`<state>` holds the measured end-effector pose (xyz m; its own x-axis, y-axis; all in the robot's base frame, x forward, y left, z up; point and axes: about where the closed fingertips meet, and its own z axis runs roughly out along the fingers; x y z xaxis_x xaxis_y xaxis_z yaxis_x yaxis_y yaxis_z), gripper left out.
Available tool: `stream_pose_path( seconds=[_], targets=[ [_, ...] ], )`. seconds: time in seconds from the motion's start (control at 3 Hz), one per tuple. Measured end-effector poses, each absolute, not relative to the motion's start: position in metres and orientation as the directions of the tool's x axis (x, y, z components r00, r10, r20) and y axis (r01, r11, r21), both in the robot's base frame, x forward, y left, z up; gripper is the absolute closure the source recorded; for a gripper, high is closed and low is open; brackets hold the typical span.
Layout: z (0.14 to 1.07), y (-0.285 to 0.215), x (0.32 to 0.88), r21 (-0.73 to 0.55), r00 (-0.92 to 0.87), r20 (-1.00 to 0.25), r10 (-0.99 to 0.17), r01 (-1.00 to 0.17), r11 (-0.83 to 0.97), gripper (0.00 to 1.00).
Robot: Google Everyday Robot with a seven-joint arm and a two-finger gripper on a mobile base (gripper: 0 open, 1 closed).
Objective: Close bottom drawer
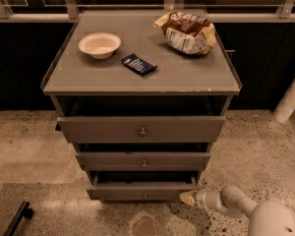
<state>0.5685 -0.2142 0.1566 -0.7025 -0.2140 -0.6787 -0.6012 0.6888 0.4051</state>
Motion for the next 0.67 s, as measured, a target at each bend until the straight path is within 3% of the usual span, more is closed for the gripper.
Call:
stream_pose_path(
  seconds=[0.67],
  targets=[
    [0.147,-0.218,0.612,0.349,-0.693,-0.689,-0.213,-0.575,0.74,1.0]
  ],
)
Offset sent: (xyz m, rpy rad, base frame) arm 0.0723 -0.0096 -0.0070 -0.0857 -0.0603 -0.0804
